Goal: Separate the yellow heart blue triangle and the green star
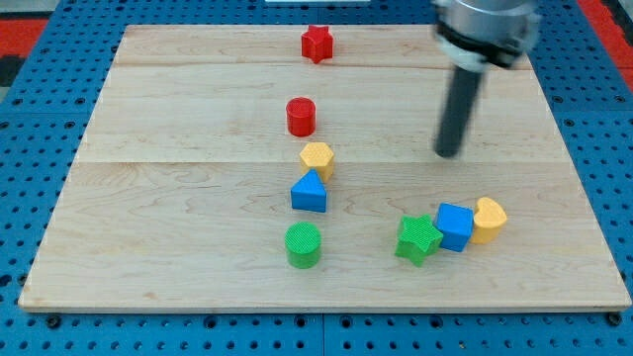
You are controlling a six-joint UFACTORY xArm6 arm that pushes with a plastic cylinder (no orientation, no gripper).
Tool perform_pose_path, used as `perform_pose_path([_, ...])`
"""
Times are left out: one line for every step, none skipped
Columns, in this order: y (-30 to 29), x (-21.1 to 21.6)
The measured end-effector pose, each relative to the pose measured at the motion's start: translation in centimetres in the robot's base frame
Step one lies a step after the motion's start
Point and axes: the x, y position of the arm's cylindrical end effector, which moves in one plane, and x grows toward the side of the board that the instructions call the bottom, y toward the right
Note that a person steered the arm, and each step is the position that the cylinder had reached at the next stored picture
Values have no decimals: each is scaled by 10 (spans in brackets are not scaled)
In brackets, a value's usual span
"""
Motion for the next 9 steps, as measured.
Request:
perform_pose_path([48, 72])
perform_pose_path([51, 99])
perform_pose_path([-18, 91])
perform_pose_path([-57, 70])
perform_pose_path([-58, 42])
perform_pose_path([-61, 37])
perform_pose_path([-45, 74])
perform_pose_path([-64, 86])
perform_pose_path([-99, 69])
